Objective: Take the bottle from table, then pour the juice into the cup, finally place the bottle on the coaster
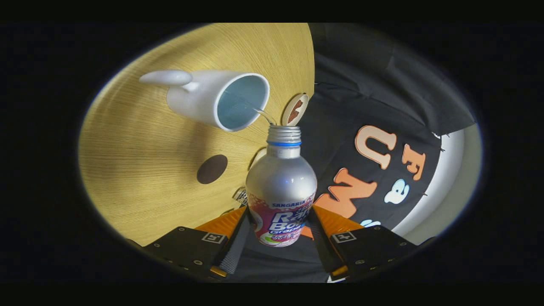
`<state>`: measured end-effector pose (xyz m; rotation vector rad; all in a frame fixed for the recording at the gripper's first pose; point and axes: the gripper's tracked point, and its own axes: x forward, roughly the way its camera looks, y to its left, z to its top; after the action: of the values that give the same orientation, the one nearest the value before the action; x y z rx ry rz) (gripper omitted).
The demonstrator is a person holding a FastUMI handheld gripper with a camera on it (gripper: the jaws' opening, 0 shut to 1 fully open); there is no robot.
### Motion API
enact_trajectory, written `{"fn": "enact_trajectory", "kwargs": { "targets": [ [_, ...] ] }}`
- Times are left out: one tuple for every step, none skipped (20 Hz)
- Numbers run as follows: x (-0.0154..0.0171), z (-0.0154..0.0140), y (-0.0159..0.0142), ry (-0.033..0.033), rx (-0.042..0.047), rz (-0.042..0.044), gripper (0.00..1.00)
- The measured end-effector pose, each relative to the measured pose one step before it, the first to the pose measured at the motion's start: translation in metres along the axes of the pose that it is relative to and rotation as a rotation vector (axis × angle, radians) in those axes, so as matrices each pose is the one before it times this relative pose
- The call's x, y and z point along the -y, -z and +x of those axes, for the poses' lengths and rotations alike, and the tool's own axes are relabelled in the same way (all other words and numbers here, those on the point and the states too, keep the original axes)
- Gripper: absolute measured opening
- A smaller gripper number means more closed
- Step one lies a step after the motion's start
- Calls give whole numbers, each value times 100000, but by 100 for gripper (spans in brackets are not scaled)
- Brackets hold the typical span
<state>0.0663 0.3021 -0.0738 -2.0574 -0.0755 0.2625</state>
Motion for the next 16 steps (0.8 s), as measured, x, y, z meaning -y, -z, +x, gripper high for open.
{"fn": "enact_trajectory", "kwargs": {
  "targets": [
    [54, -13, -83, 56, 207, -285, 75],
    [-23, 3, -60, -192, -53, -211, 75],
    [-12, 3, -5, -123, 100, -183, 75],
    [65, -32, 22, 56, -64, -229, 75],
    [118, -45, 10, 45, -70, -227, 75],
    [80, -37, 15, 49, -56, -73, 75],
    [7, 88, 57, -63, -147, -9, 75],
    [-8, 3, -10, 39, 11, -113, 75],
    [52, 23, 37, -123, -135, -252, 75],
    [86, 11, -44, 156, -26, -454, 75],
    [34, 0, 27, 39, -3, -580, 75],
    [115, 1, 1, 151, -90, -420, 75],
    [65, 19, -42, 80, -40, -368, 75],
    [109, -12, -39, 153, -21, -596, 75],
    [135, -100, -38, 297, -106, -738, 75],
    [36, 64, -82, 62, 213, -561, 75]
  ]
}}
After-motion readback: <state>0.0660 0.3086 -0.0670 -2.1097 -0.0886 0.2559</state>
